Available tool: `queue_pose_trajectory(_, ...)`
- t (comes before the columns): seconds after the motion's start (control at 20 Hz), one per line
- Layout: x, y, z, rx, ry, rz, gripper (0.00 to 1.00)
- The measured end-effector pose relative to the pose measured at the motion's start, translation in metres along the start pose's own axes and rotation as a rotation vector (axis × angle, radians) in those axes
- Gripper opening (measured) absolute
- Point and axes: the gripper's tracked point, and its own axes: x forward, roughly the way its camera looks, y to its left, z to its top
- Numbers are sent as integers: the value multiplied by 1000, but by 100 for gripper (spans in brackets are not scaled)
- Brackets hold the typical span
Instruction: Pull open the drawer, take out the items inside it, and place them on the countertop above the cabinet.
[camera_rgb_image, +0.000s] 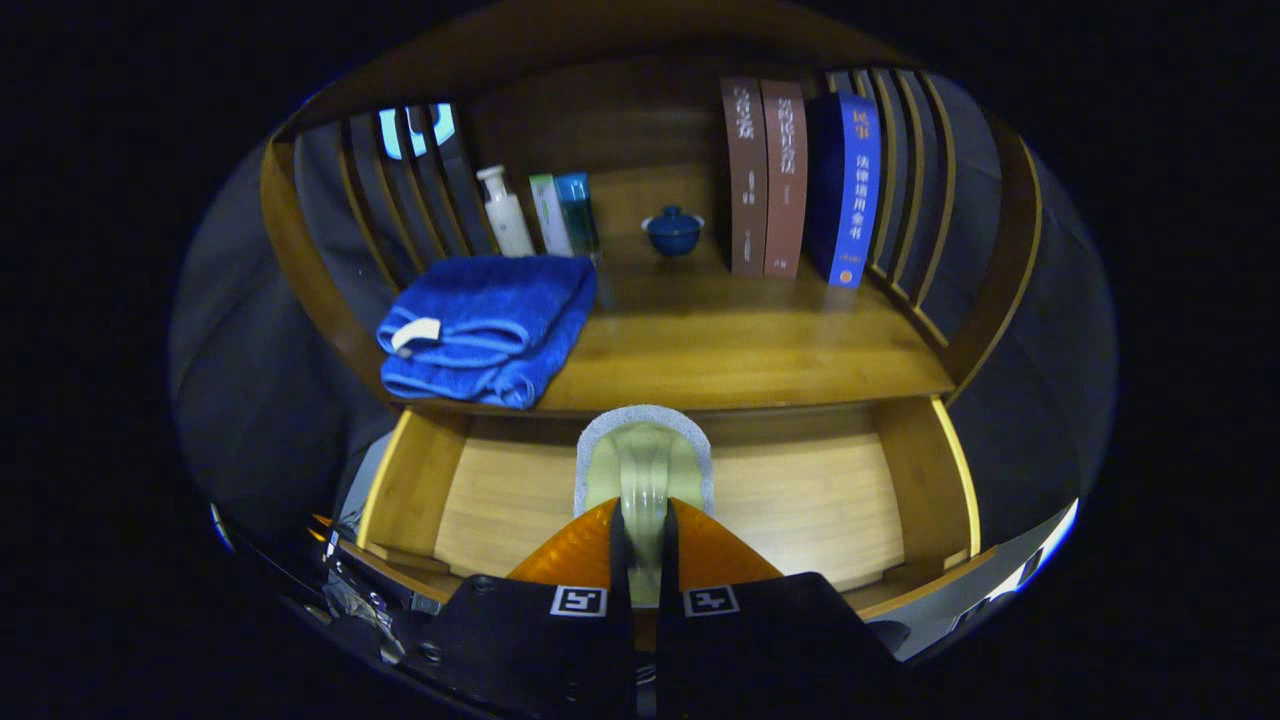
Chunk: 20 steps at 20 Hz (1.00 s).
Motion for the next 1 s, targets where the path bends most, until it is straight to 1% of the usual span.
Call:
queue_pose_trajectory(0.15,3,-5,33,3,-49,-13,13)
queue_pose_trajectory(0.35,33,-14,77,39,-57,-31,13)
queue_pose_trajectory(0.45,53,-17,97,38,-51,-33,13)
queue_pose_trajectory(0.6,87,-24,113,48,2,-40,13)
queue_pose_trajectory(0.75,118,-28,117,67,59,-46,13)
queue_pose_trajectory(0.8,124,-27,118,64,71,-42,13)
queue_pose_trajectory(0.95,132,-28,128,44,45,-64,15)
queue_pose_trajectory(1.0,130,-26,130,43,47,-59,19)
